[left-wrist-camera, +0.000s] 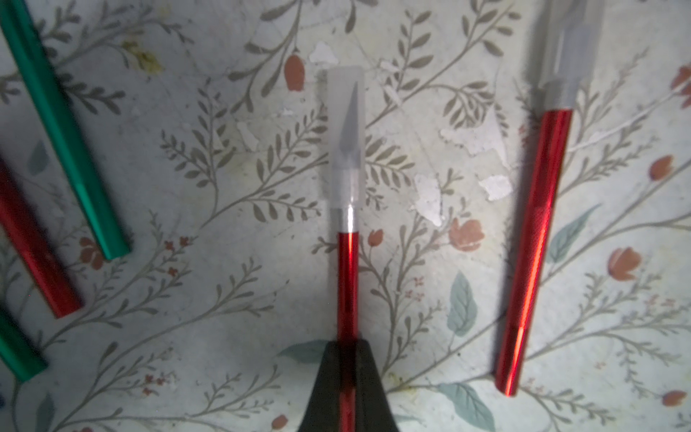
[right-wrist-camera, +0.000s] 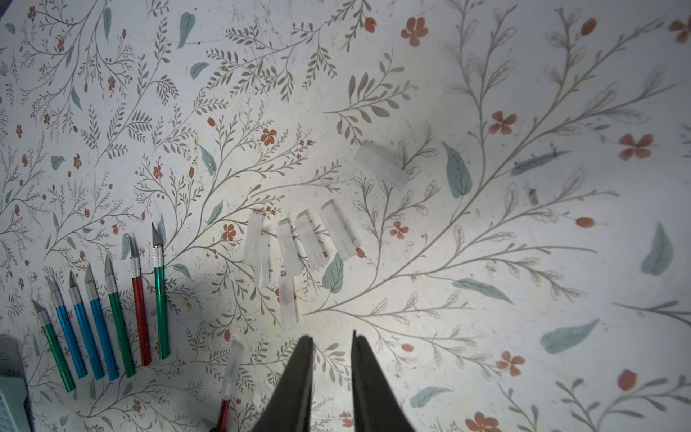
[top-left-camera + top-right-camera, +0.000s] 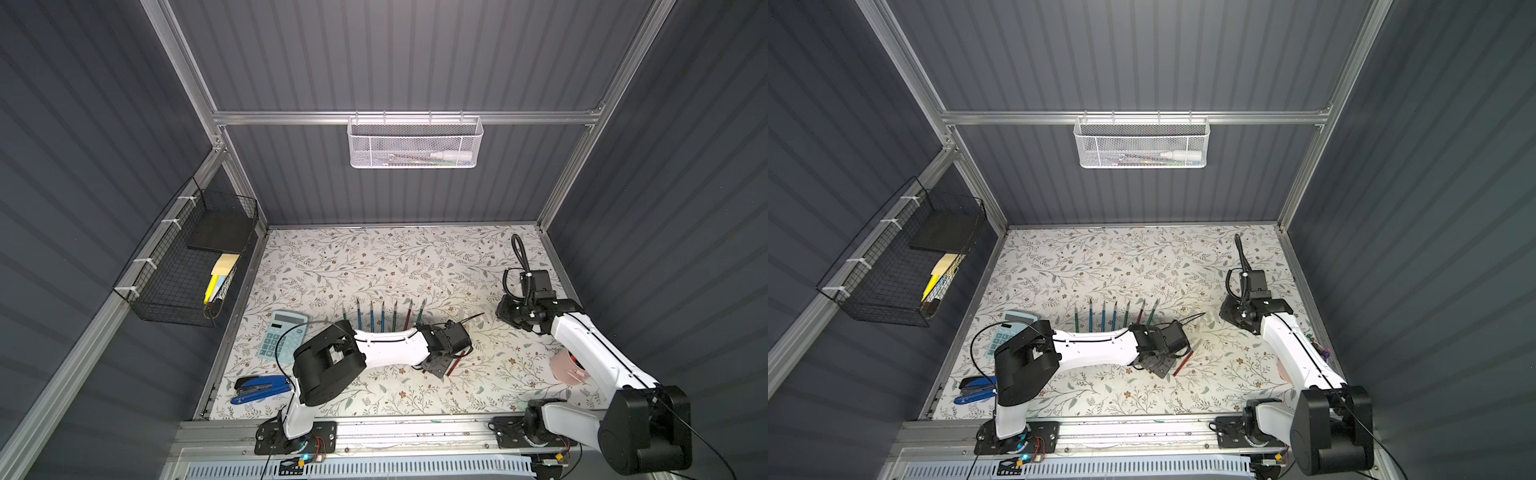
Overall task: Remove protective caps from carving knives
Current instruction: Pick up the carving knife from the center of the board.
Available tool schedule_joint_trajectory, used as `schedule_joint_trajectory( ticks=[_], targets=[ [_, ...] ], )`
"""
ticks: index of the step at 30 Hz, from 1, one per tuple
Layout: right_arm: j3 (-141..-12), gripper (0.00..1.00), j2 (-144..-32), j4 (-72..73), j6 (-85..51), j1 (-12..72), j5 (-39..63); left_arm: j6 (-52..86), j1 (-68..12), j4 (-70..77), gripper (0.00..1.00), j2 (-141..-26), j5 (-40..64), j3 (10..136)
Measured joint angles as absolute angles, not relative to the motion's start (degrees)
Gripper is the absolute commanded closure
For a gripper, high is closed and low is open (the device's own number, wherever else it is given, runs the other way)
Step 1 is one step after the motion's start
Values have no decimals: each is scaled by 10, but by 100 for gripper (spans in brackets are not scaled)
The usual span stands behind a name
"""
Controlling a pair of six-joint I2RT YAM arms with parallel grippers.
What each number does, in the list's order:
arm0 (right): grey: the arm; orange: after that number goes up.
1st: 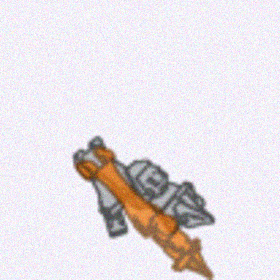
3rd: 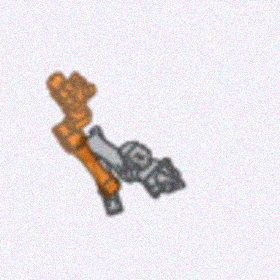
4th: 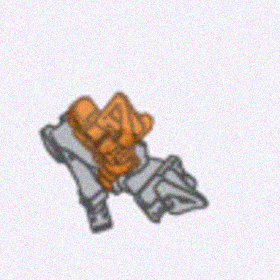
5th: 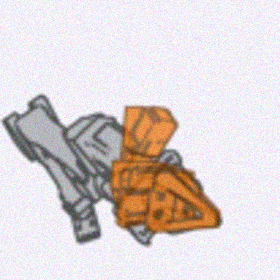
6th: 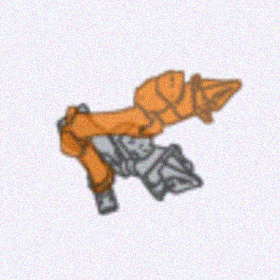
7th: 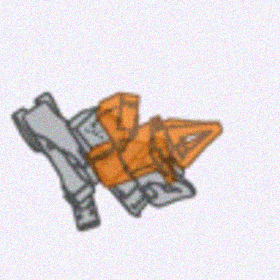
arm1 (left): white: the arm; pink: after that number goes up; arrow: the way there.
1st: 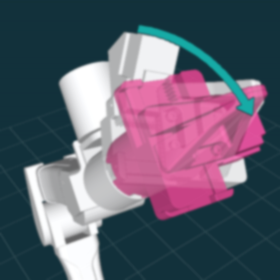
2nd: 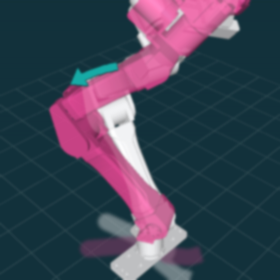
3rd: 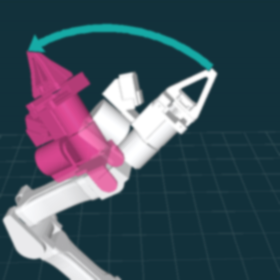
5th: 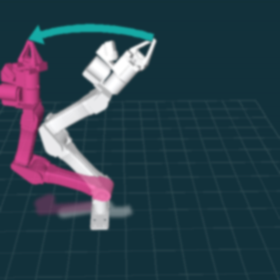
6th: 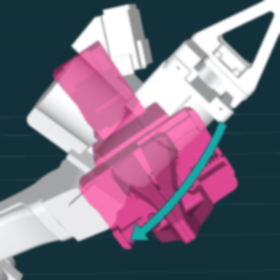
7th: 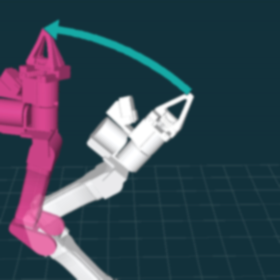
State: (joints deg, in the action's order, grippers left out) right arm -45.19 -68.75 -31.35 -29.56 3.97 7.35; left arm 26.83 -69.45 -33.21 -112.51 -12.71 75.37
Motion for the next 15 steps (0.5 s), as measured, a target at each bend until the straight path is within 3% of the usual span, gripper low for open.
schedule_joint_trajectory(
  ticks=[15],
  targets=[
    [-450, 78, -675, -311, -304, 40, 101, 252, -684, -298, 100, -1090, -119, 735]
  ],
)
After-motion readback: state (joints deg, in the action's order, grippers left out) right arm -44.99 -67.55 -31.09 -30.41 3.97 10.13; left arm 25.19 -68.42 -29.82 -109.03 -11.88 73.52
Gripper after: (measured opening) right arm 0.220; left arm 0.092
